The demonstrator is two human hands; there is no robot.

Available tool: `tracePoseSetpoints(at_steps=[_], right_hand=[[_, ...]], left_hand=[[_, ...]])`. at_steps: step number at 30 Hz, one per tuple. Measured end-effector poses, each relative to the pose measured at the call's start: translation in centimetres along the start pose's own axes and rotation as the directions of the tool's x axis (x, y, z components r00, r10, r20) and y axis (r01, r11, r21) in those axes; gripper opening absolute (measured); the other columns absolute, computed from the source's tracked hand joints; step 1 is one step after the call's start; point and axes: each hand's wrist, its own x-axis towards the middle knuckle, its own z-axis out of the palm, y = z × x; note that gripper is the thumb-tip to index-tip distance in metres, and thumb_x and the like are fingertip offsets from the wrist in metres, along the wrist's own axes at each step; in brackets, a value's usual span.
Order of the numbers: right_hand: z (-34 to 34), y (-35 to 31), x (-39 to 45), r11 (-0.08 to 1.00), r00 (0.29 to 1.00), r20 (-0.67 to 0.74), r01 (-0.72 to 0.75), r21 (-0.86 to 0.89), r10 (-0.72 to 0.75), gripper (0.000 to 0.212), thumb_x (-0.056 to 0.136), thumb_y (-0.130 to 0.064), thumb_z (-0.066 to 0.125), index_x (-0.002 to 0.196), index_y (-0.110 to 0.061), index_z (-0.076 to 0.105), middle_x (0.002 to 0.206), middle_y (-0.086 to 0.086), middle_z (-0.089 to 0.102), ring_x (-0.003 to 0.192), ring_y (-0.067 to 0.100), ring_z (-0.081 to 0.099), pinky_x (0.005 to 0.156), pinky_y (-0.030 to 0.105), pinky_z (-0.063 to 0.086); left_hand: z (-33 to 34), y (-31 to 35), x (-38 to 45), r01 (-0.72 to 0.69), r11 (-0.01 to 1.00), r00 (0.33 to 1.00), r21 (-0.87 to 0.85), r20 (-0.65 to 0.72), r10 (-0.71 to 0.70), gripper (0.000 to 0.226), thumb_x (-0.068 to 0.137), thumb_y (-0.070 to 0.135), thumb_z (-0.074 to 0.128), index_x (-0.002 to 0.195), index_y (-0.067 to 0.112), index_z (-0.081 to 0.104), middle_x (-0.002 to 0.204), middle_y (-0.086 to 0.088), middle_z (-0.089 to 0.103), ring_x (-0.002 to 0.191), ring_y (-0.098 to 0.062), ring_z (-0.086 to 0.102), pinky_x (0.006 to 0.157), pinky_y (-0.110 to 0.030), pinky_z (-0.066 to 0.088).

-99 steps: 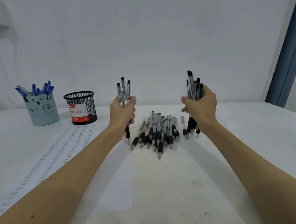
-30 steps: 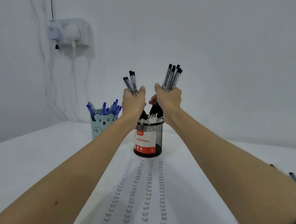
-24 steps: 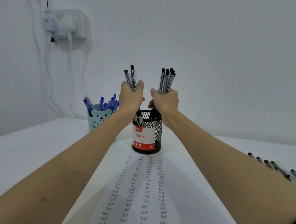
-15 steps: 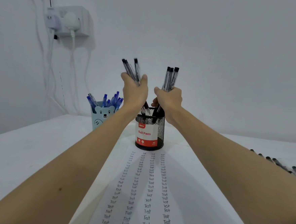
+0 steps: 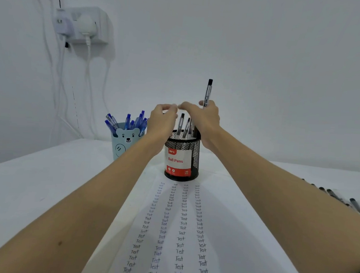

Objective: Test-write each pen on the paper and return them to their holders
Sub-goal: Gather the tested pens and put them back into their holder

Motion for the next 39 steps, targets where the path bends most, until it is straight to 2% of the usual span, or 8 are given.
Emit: tracePoseSetpoints(at_steps=[4, 11, 16, 22, 26, 31, 37, 39], right_hand=[[-0.3, -0.4, -0.2, 0.985, 0.990, 0.060, -0.135, 0.105, 0.129, 0.050, 0.082, -0.052, 0.060, 0.108, -0.010, 0.048, 0.100, 0.002, 0.054, 0.088, 0.017, 0.053, 0.073, 0.029, 0.042], [-1.0, -1.1, -0.4, 0.982, 0.998, -0.029, -0.046, 0.181, 0.052, 0.036, 0.073, -0.031, 0.075, 0.091, -0.013, 0.050, 0.083, -0.003, 0.050, 0.070, 0.011, 0.049, 0.055, 0.023, 0.034], [-1.6, -0.9, -0.9, 0.991, 0.979, 0.164, -0.111, -0.070, 0.121, 0.087, 0.080, -0.042, 0.072, 0.142, -0.002, 0.026, 0.142, 0.014, 0.042, 0.125, 0.025, 0.043, 0.096, 0.034, 0.037], [-2.6, -1.5, -1.6, 0.983, 0.956, 0.238, -0.150, -0.108, 0.172, 0.115, 0.073, -0.057, 0.071, 0.150, -0.005, 0.003, 0.157, 0.011, 0.016, 0.143, 0.027, 0.019, 0.112, 0.040, 0.023], [-4.7, -4.3, -2.4, 0.991, 0.974, 0.196, -0.102, -0.084, 0.117, 0.091, 0.082, -0.043, 0.069, 0.148, -0.006, 0.018, 0.153, 0.009, 0.028, 0.139, 0.027, 0.027, 0.109, 0.040, 0.026], [-11.1, -6.6, -4.0, 0.964, 0.988, 0.103, -0.090, -0.250, 0.118, 0.044, 0.089, -0.031, 0.061, 0.125, -0.007, 0.053, 0.118, 0.009, 0.058, 0.097, 0.025, 0.050, 0.082, 0.034, 0.039], [-21.0, -4.3, -7.9, 0.733, 0.974, 0.028, -0.149, -0.663, 0.224, 0.022, 0.089, -0.031, 0.061, 0.084, -0.010, 0.062, 0.077, 0.003, 0.061, 0.065, 0.019, 0.049, 0.060, 0.026, 0.037], [-23.6, -3.2, -9.3, 0.633, 0.971, -0.035, -0.181, -0.752, 0.236, 0.023, 0.088, -0.029, 0.062, 0.082, -0.007, 0.060, 0.073, 0.003, 0.060, 0.059, 0.017, 0.047, 0.055, 0.023, 0.035]], left_hand=[[-0.2, 0.3, -0.3, 0.014, 0.999, 1.000, 0.038, 0.015, -0.014, 0.047, 0.100, 0.039, 0.031, 0.137, 0.013, 0.042, 0.125, -0.002, 0.054, 0.090, -0.009, 0.050, 0.079, -0.027, 0.032], [-0.6, 1.6, -1.6, -0.123, 0.984, 0.991, 0.127, -0.036, 0.129, 0.040, 0.100, 0.026, 0.030, 0.138, 0.020, 0.044, 0.142, 0.002, 0.044, 0.130, -0.014, 0.037, 0.088, -0.021, 0.023], [-0.5, 3.1, -2.4, -0.181, 0.978, 0.982, 0.100, -0.027, 0.184, 0.039, 0.100, 0.022, 0.029, 0.135, 0.020, 0.046, 0.138, 0.002, 0.047, 0.108, -0.005, 0.036, 0.088, -0.020, 0.026], [-0.8, 3.9, -2.9, -0.100, 0.993, 0.994, 0.055, -0.030, 0.102, 0.039, 0.101, 0.026, 0.027, 0.135, 0.019, 0.046, 0.104, 0.013, 0.045, 0.099, -0.008, 0.038, 0.080, -0.019, 0.029], [-0.8, 4.2, -3.6, -0.084, 0.995, 0.996, 0.049, -0.031, 0.085, 0.031, 0.101, 0.025, 0.029, 0.122, 0.022, 0.051, 0.079, 0.017, 0.038, 0.080, -0.006, 0.040, 0.061, -0.017, 0.028], [0.8, 4.8, -6.7, -0.178, 0.975, 0.982, 0.130, 0.085, 0.168, 0.039, 0.097, 0.020, 0.037, 0.135, 0.018, 0.046, 0.128, 0.007, 0.051, 0.107, -0.011, 0.053, 0.085, -0.019, 0.040], [4.7, 3.9, -11.2, -0.387, 0.821, 0.916, 0.419, 0.274, 0.292, 0.038, 0.091, 0.019, 0.050, 0.129, 0.017, 0.051, 0.133, -0.002, 0.052, 0.121, -0.019, 0.042, 0.112, -0.031, 0.017], [5.8, 3.7, -12.2, -0.397, 0.827, 0.905, 0.398, 0.319, 0.282, 0.036, 0.092, 0.019, 0.050, 0.127, 0.014, 0.053, 0.133, -0.003, 0.053, 0.118, -0.018, 0.047, 0.102, -0.026, 0.028]])
